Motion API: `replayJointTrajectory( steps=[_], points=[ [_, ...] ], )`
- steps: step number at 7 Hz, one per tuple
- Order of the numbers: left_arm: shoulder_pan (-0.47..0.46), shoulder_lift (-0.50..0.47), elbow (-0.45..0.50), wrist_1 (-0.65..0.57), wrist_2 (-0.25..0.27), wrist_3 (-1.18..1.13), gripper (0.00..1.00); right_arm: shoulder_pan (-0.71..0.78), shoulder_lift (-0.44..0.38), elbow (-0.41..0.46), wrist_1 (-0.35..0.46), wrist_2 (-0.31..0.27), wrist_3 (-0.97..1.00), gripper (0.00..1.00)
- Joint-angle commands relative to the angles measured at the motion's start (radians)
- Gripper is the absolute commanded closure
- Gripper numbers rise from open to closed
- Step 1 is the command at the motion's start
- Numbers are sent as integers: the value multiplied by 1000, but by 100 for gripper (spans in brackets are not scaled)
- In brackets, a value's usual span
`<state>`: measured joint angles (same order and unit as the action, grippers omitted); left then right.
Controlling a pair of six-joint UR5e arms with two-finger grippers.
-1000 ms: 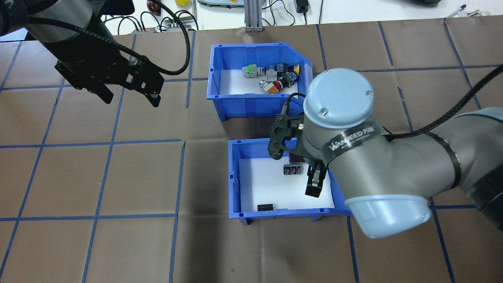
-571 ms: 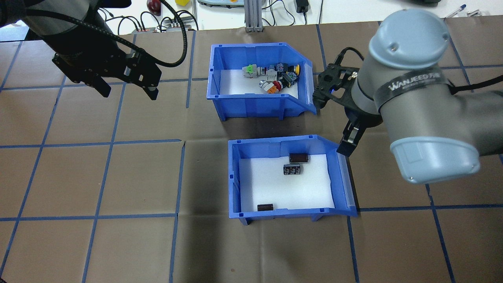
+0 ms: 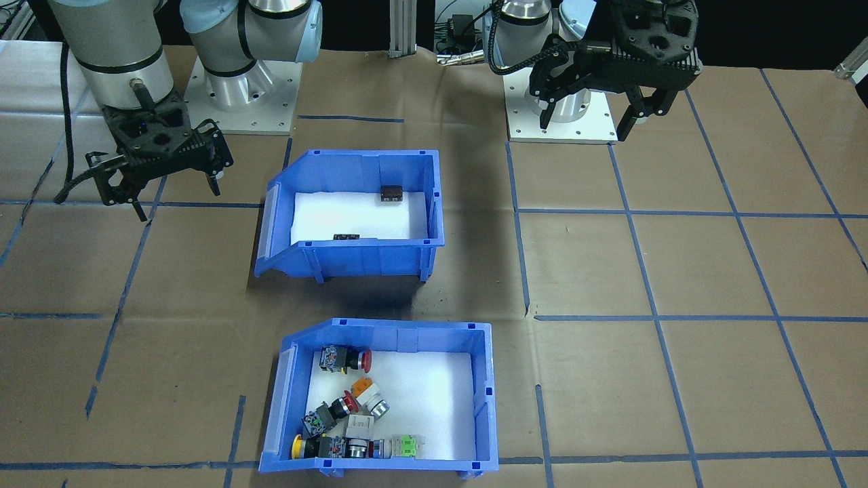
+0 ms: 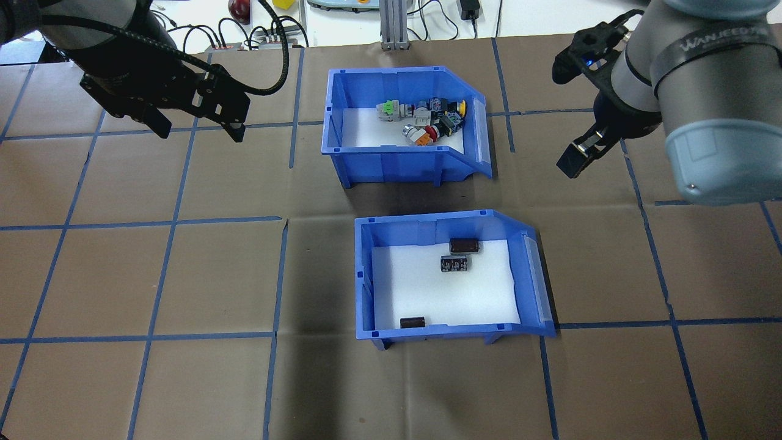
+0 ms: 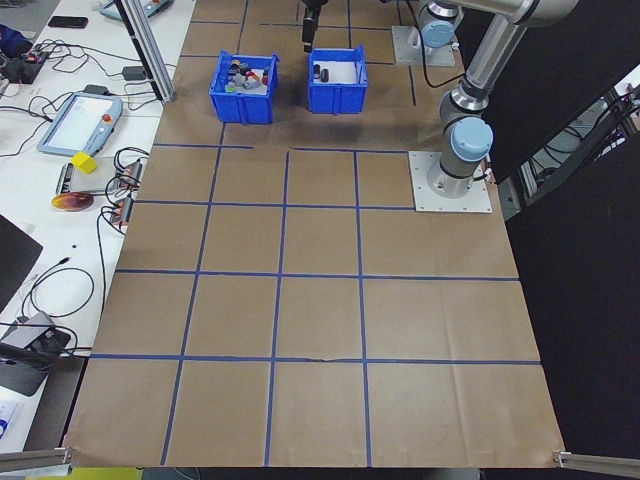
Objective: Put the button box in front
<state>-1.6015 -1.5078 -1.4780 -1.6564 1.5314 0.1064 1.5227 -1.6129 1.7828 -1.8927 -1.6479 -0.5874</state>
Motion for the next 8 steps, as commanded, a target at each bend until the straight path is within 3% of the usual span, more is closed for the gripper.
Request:
replayJointTrajectory(
  steps=[1, 3, 5, 6, 8],
  points=[
    [0, 0, -1, 1, 1, -2, 0, -35, 74, -124, 140, 0, 243, 0],
    [0, 0, 1, -2, 1, -2, 0, -68, 91, -212, 249, 14, 424, 0],
    [0, 3, 1, -5, 1, -2, 0, -55, 85, -232, 259, 31, 614, 0],
    [0, 3, 2, -9, 1, -2, 0, -32, 96, -243, 259, 75, 671, 0],
    [0, 4, 5, -10, 1, -1, 1, 57, 119, -256, 239, 59, 712, 0]
  ],
)
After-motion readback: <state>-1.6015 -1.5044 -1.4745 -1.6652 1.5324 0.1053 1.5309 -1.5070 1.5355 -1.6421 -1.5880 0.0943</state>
